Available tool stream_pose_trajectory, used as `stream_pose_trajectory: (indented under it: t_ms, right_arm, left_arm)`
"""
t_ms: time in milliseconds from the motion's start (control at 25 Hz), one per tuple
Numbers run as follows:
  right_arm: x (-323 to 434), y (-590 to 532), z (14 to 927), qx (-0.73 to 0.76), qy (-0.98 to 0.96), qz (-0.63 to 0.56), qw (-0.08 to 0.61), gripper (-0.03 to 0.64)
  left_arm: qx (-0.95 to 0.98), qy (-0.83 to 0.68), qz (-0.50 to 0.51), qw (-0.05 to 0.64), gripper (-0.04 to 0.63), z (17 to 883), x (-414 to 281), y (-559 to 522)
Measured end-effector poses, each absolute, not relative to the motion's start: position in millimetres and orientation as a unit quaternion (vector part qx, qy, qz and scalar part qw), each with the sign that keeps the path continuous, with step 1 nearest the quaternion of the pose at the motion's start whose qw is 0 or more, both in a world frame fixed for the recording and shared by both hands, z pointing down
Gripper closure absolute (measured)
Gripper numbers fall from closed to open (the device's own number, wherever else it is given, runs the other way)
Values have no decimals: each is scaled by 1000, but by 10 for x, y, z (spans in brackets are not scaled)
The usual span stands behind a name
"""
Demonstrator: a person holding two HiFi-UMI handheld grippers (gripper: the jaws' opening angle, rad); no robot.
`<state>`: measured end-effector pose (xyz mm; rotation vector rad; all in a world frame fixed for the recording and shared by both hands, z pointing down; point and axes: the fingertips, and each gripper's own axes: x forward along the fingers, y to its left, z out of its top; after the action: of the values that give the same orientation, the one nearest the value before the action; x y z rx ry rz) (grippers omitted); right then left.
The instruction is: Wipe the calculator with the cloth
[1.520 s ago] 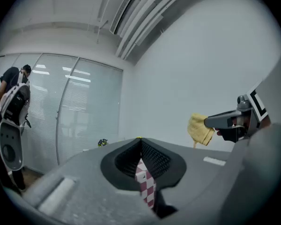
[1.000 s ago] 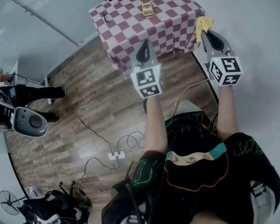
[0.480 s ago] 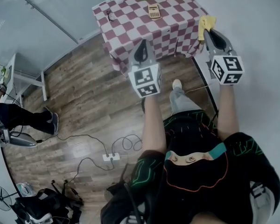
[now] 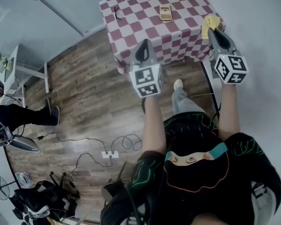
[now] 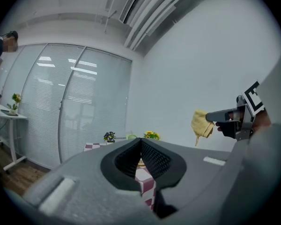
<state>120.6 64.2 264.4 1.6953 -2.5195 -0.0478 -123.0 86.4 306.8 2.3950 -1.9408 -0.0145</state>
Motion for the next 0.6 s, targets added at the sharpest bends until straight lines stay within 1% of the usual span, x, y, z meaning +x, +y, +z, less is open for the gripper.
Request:
stream_pose_trajectory:
  t_ms: [160, 360, 600]
  right_arm:
    - [1290, 253, 2767, 556, -829, 2, 52, 577]
    - [1442, -313, 3004, 554, -830, 26, 63, 577]
    - [1792, -1120, 3234, 562, -823, 54, 63, 577]
  left_arm:
    - [773, -633, 12, 45, 584, 3254, -1191, 525]
    - [776, -627, 35, 59, 586, 3460, -970, -21]
    - [776, -622, 70, 77, 584, 3695, -712, -773]
